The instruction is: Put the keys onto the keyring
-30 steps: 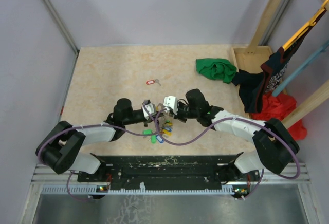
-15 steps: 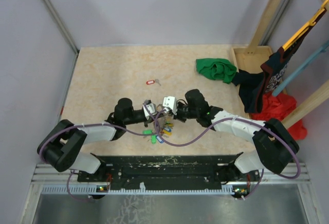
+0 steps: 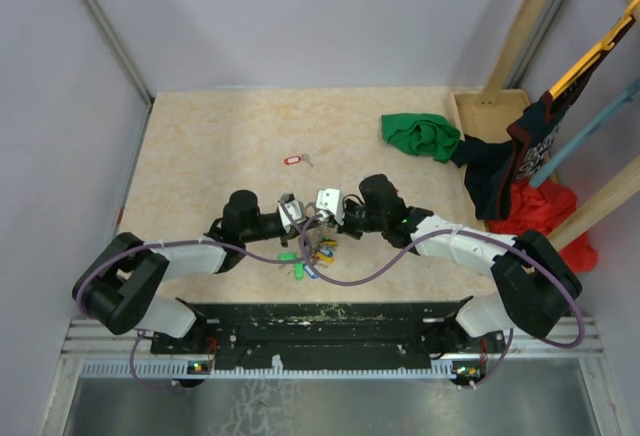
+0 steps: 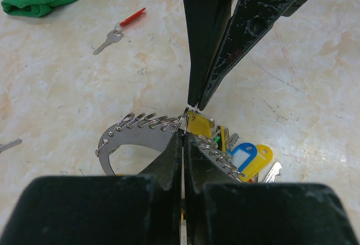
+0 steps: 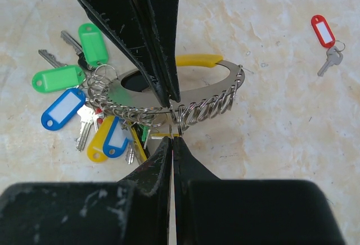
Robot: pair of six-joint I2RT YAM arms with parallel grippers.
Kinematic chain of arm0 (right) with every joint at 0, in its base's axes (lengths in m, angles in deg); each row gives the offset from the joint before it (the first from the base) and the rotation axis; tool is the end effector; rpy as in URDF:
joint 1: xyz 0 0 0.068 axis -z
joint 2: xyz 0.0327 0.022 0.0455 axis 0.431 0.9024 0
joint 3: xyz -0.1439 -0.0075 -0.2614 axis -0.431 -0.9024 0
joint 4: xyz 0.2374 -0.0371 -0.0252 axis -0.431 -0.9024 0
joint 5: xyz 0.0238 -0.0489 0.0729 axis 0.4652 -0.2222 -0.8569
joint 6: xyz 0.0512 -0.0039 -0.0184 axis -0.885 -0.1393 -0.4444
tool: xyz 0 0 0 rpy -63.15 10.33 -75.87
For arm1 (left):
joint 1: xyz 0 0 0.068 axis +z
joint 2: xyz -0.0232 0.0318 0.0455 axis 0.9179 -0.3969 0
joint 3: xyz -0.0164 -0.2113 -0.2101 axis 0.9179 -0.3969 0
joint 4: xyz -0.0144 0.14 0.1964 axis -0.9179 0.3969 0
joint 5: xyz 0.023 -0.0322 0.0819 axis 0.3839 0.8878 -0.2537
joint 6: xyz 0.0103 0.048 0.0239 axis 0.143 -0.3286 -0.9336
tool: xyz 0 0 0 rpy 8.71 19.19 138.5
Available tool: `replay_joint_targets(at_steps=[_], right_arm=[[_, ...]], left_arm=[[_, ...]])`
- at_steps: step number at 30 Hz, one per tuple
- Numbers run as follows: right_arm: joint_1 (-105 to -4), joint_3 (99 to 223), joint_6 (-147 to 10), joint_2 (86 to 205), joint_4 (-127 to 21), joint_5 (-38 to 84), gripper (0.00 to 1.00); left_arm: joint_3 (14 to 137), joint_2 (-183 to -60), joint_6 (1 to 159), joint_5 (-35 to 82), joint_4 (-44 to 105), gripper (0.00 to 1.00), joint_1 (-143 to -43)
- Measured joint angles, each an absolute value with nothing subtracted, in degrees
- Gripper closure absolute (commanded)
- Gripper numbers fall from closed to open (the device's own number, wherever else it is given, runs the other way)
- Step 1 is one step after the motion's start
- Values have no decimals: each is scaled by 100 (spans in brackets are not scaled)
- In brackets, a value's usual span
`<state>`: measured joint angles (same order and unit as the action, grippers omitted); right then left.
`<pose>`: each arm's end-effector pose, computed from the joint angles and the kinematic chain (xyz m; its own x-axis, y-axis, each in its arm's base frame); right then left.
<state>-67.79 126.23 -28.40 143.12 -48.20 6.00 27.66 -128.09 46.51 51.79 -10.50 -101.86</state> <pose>0.1869 0.1904 0.2475 0.1256 -0.5573 -0.8208 -0.9519 0.1654 -0.2579 0.1910 -0.1617 0.2185 0.1577 0.2557 -0.9538 0.9440 0.2446 0.2216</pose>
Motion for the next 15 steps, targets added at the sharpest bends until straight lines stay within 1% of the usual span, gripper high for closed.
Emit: replay_joint_targets(at_steps=[15], right_arm=[[-6779, 12623, -2847, 14312, -4799, 711, 100]], left_arm=[[2801, -12833, 4651, 5219, -991, 100, -10186]])
